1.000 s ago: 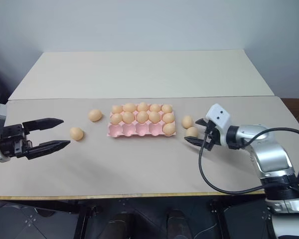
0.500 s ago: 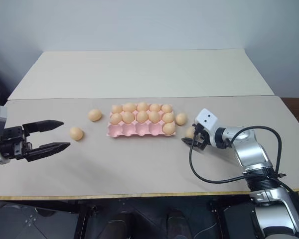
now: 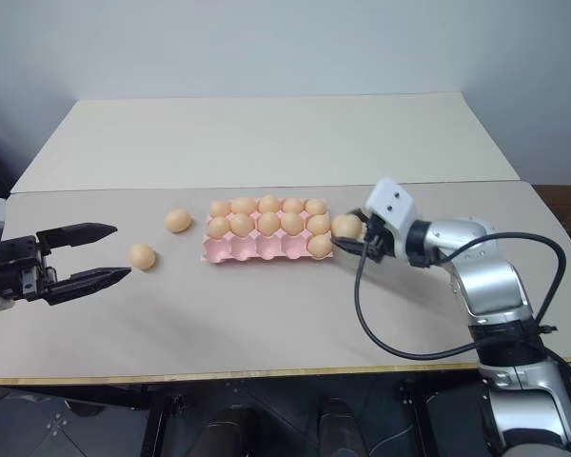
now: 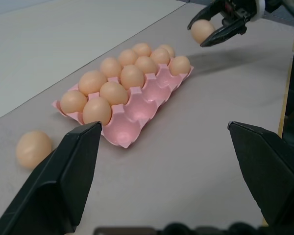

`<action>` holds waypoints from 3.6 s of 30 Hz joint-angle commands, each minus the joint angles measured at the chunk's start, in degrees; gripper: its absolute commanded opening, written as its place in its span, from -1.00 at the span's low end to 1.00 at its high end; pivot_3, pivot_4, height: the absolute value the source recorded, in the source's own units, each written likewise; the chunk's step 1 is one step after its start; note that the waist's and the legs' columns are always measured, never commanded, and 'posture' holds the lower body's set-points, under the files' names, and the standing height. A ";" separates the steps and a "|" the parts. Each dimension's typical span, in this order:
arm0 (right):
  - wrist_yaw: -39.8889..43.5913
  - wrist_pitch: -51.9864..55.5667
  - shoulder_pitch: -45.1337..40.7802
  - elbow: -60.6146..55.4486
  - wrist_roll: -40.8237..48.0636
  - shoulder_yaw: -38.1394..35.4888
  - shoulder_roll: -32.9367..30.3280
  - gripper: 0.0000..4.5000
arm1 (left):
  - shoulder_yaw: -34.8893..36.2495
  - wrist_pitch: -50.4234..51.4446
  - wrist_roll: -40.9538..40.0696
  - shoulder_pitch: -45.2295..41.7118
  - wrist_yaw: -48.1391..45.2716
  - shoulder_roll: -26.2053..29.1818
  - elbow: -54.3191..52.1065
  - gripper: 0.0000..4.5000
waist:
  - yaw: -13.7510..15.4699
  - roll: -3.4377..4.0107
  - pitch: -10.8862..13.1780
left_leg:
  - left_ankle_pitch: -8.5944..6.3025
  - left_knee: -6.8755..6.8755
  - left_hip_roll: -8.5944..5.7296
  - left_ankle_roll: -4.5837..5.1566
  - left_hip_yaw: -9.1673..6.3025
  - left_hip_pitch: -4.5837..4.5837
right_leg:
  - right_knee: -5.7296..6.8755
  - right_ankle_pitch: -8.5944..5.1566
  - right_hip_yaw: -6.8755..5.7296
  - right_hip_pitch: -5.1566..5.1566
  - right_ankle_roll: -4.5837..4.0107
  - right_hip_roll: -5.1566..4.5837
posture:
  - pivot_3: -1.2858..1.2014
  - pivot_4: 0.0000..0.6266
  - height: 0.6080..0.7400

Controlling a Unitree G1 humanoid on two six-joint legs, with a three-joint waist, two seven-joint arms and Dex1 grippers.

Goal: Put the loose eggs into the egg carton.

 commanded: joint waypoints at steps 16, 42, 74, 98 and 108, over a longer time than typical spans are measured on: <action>-5.52 1.49 -5.07 3.46 -5.70 7.35 10.30 0.98 | 2.74 -1.28 -0.45 0.75 -0.37 0.94 -0.36 1.00 | 0.38 -0.01 -0.01 | 0.02 0.01 -0.03 -0.03 0.00 -0.18 | 0.00 0.03 -0.01 -0.21 -0.02 -0.02 | 0.03 -0.52 1.00; 7.86 0.56 23.58 -14.20 12.82 -25.06 -15.81 0.98 | 1.69 -4.19 1.61 0.07 -2.45 1.19 5.96 1.00 | 0.32 -0.03 -0.01 | 0.00 0.00 0.05 0.01 0.16 0.06 | -0.05 0.03 0.07 0.08 -0.02 0.03 | 0.03 -0.52 1.00; -8.05 -17.18 -6.01 32.51 -8.75 -2.56 5.25 0.14 | 1.94 -3.59 0.60 -0.85 -1.00 1.62 3.77 1.00 | -0.16 -0.02 0.00 | 0.01 -0.01 0.04 -0.01 0.16 -0.09 | 0.00 0.05 0.10 -0.15 -0.05 0.03 | 0.03 -0.52 1.00; -11.55 -3.42 -7.62 13.47 -11.97 11.93 21.60 0.84 | 3.70 -2.14 -0.35 1.68 -0.26 1.11 1.75 1.00 | -0.79 -0.03 -0.01 | 0.01 -0.02 0.05 -0.01 0.10 -0.09 | 0.03 0.05 0.10 -0.21 -0.05 0.05 | 0.03 -0.52 1.00; -8.36 7.79 -4.59 -9.40 -1.04 -1.15 13.35 0.99 | 3.13 -2.69 0.31 0.97 -0.48 1.45 3.33 1.00 | -0.30 -0.03 0.00 | 0.01 -0.03 0.05 -0.01 0.06 -0.15 | 0.00 0.05 0.07 -0.24 -0.05 0.04 | 0.03 -0.52 1.00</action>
